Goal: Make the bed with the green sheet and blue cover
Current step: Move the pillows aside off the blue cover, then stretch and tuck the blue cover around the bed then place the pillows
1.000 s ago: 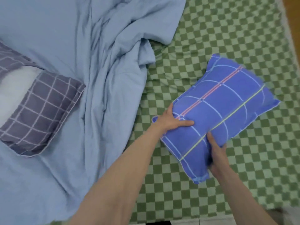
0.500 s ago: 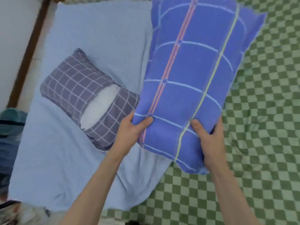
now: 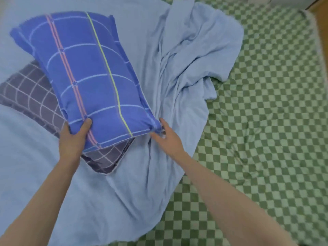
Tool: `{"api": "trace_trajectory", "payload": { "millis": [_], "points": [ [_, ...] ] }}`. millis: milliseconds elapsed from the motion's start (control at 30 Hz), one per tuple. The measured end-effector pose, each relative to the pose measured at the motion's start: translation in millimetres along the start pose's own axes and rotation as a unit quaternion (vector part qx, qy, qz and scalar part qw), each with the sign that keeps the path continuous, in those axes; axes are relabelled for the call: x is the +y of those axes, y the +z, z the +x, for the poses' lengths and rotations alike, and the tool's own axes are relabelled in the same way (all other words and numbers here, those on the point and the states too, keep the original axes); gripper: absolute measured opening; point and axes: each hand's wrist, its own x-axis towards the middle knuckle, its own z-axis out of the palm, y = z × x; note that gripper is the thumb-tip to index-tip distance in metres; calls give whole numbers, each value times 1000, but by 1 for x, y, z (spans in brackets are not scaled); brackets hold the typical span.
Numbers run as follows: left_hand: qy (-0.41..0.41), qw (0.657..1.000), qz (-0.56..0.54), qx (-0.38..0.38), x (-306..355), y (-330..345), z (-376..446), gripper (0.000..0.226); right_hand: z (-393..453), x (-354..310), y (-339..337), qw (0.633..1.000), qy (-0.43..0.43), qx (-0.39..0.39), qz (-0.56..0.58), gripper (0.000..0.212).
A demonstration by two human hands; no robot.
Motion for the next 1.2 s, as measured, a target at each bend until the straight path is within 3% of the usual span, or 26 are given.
{"api": "trace_trajectory", "payload": {
  "millis": [100,167,200,233,300,367,400,467,533,633,833,967,1033,1100,1200],
  "points": [
    [44,982,117,141,9,11,-40,77,-13,58,-54,986,121,111,-25,59],
    [194,948,148,206,6,38,-94,61,-25,104,-99,964,219,142,-54,58],
    [274,932,151,185,0,58,-127,52,-33,127,-121,951,263,142,-73,57],
    [339,917,163,131,-9,82,-163,44,-43,149,-141,940,298,132,-101,55],
    [395,888,220,-82,-36,140,-232,34,-64,191,-175,921,338,88,-174,51],
    [343,807,339,-340,-69,203,-293,43,-81,229,-198,902,346,37,-256,51],
    [311,749,410,-417,-89,233,-315,52,-87,249,-206,895,335,10,-296,55],
    [277,651,518,-481,-127,288,-345,71,-91,287,-215,881,289,-42,-373,63],
    [291,601,586,-458,-155,330,-360,74,-91,326,-219,865,206,-69,-453,56],
    [326,608,599,-406,-179,362,-367,48,-91,369,-221,838,69,-83,-534,29],
    [362,555,583,-471,-206,347,-388,36,-145,412,-222,845,0,-124,-520,32],
    [301,633,567,-433,-205,322,-407,29,-198,428,-227,869,27,-88,-486,18],
    [286,660,565,-406,-207,311,-419,31,-222,433,-220,873,10,-105,-476,25],
    [255,667,590,-377,-219,299,-435,33,-242,439,-211,855,-18,-145,-498,34],
    [210,627,651,-373,-245,280,-453,33,-241,444,-203,824,-39,-155,-543,28]
  ]
}}
